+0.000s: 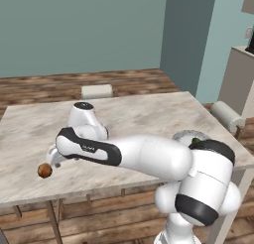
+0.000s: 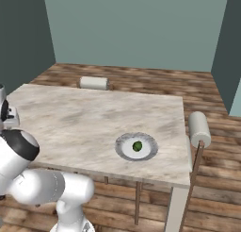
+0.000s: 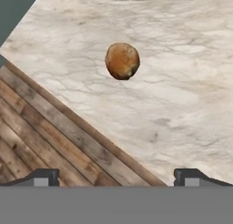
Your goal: Pick the avocado and bread from the counter and place them on the plate. Then pick the jam from the cabinet and place it next to the plate. Lastly close the cabinet door.
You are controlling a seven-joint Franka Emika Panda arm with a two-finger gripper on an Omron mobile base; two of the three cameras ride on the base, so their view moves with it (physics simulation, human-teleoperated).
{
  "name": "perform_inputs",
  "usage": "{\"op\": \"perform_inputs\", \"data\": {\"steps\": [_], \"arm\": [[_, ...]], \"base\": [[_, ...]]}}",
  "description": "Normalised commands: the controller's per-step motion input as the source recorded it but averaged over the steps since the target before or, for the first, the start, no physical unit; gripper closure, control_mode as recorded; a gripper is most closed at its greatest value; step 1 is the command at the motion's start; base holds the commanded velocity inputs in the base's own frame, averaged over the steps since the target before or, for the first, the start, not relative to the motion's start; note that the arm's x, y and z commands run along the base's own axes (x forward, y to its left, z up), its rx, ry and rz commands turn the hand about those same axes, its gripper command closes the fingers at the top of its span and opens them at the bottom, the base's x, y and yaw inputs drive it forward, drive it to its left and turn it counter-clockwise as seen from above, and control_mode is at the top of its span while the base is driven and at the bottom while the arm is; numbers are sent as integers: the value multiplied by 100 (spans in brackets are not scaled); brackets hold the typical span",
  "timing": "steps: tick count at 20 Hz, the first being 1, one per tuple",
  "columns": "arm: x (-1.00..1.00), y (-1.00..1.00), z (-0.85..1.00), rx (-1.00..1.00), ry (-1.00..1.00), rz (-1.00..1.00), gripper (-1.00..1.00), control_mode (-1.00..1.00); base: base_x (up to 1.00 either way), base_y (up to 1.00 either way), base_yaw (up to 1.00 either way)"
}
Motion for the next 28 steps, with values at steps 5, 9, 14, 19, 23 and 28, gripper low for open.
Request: {"op": "perform_inputs", "data": {"steps": [5,9,14,19,23,28], "arm": [[12,11,-14,0,0,0,-100,-100],[10,9,-11,0,0,0,-100,-100],[14,14,-11,0,0,0,-100,-100],[17,13,-17,0,0,0,-100,-100],[15,14,-18,0,0,0,-100,-100],[14,18,-12,0,0,0,-100,-100]], "base": [[0,0,0],[0,0,0],[0,0,0],[0,0,0],[0,0,0],[0,0,0]]}}
